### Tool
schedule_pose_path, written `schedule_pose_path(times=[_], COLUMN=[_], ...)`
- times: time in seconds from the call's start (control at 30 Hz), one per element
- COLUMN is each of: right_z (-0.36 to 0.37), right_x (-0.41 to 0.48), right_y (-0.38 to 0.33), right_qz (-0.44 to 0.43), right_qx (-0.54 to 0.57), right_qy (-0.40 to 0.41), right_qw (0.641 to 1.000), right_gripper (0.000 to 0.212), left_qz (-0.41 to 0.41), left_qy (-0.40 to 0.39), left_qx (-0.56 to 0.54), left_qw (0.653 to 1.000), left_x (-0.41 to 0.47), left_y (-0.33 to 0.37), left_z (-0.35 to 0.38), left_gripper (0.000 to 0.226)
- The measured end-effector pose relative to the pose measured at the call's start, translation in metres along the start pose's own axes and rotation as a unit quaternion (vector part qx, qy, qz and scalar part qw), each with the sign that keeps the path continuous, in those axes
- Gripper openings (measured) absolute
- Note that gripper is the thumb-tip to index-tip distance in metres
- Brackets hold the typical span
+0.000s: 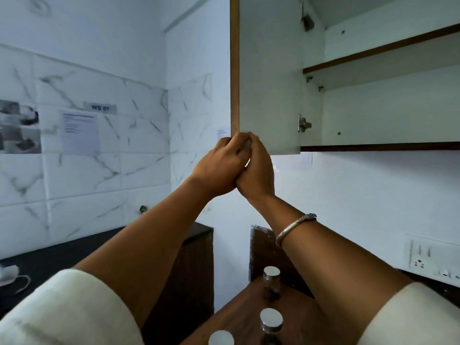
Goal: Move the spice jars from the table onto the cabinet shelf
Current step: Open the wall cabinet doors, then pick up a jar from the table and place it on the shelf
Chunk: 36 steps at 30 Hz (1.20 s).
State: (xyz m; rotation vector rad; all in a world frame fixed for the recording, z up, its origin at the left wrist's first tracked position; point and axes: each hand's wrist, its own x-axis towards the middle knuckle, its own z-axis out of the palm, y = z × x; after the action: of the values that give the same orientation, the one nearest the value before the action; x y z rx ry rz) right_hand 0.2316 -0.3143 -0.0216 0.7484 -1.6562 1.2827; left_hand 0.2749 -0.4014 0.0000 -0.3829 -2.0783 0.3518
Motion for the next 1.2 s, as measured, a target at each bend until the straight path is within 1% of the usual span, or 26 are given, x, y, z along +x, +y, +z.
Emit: schedule_pose_path(times=[0.1,0.23,0.3,0.33,0.4,0.53,0.6,0.67,0.77,0.87,1.1,1.2], right_z=[0.036,0.069,0.081,0.086,0.094,0.1,0.102,0.103,0.106,0.11,0.12,0.123], right_x=[0.002,0.007,0.007,0.006,0.002,-0.007,-0.014,-0.024,-0.048,-0.078,-0.162,-0.21], right_y=[-0.003,0.003,0.006,0.007,0.008,0.014,0.019,0.027,0.043,0.062,0.123,0.149], right_qz=[0.028,0.042,0.044,0.043,0.034,0.015,0.02,0.048,0.097,0.122,0.183,0.202], right_qx=[-0.005,-0.062,-0.063,-0.063,-0.068,-0.076,-0.112,-0.165,-0.194,-0.209,-0.265,-0.302], right_qy=[-0.017,-0.116,-0.146,-0.148,-0.121,-0.05,-0.032,-0.032,-0.087,-0.139,-0.232,-0.273], right_qw=[0.999,0.99,0.986,0.986,0.99,0.996,0.993,0.985,0.972,0.96,0.918,0.891], right_gripper=[0.035,0.052,0.058,0.06,0.061,0.068,0.073,0.08,0.087,0.085,0.083,0.081], left_qz=[-0.027,-0.052,-0.06,-0.061,-0.046,-0.017,-0.008,0.004,0.007,-0.008,-0.042,-0.048], left_qy=[-0.009,-0.033,-0.048,-0.049,-0.04,-0.038,-0.038,-0.065,-0.128,-0.183,-0.296,-0.33], left_qx=[-0.048,-0.082,-0.094,-0.1,-0.101,-0.058,-0.061,-0.088,-0.116,-0.137,-0.229,-0.257], left_qw=[0.998,0.995,0.993,0.992,0.993,0.997,0.997,0.994,0.985,0.974,0.927,0.907], left_x=[-0.013,-0.026,-0.033,-0.035,-0.038,-0.039,-0.041,-0.045,-0.061,-0.084,-0.156,-0.195], left_y=[-0.031,-0.063,-0.075,-0.079,-0.086,-0.088,-0.087,-0.086,-0.083,-0.074,-0.037,-0.017], left_z=[0.013,0.031,0.04,0.043,0.048,0.053,0.058,0.069,0.095,0.125,0.195,0.221], left_gripper=[0.053,0.063,0.067,0.067,0.067,0.063,0.063,0.07,0.077,0.084,0.085,0.086])
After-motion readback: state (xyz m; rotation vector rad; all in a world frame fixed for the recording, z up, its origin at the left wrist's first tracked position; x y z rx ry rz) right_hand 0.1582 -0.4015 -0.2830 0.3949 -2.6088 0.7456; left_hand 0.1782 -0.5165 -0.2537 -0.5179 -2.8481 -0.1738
